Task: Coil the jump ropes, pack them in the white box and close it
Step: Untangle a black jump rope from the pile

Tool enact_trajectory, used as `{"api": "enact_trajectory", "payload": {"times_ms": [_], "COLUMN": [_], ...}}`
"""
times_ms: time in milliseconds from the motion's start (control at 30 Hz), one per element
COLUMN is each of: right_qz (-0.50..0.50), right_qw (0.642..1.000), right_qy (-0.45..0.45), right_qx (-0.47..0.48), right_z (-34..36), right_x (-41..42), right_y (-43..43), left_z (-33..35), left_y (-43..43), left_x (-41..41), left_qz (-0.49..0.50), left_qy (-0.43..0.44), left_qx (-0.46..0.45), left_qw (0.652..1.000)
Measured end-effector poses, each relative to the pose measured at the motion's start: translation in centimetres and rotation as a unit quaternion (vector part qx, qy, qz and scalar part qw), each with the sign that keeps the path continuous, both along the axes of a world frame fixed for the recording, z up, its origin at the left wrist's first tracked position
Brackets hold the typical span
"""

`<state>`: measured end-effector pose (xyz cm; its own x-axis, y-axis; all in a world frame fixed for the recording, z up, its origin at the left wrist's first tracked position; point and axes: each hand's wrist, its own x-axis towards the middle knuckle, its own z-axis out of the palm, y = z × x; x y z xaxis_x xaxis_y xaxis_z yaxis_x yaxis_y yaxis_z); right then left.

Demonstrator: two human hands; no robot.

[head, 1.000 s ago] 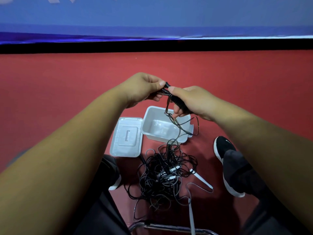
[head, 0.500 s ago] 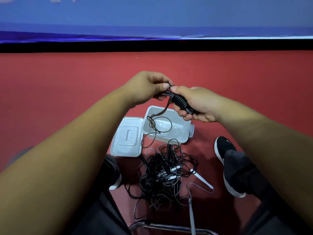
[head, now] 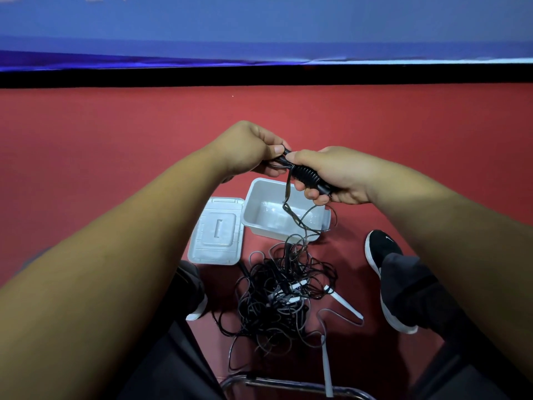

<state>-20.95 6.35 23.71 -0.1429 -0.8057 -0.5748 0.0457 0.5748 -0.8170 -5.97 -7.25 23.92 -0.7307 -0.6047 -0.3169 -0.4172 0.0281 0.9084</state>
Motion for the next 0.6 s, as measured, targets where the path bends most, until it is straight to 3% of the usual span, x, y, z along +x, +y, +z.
{"api": "enact_trajectory", "payload": {"times_ms": [233,600], "right_qz": [-0.008,-0.037], "right_qw": [0.998,0.994], "right_qy": [-0.013,-0.089], "right_qx": [0.069,0.054], "right_z": [0.47,0.15], "right_x": [-0.28,0.02], "right_y": [0.39,0.10], "left_z": [-0.32,-0.05], "left_y": [0.11,-0.16], "left_x": [-0.44,-0.28], "left_qz": [0.036,0.029], "left_qy": [-0.006,0.023], "left_qx": [0.011,0.047], "left_qw": [0.999,0.998]}}
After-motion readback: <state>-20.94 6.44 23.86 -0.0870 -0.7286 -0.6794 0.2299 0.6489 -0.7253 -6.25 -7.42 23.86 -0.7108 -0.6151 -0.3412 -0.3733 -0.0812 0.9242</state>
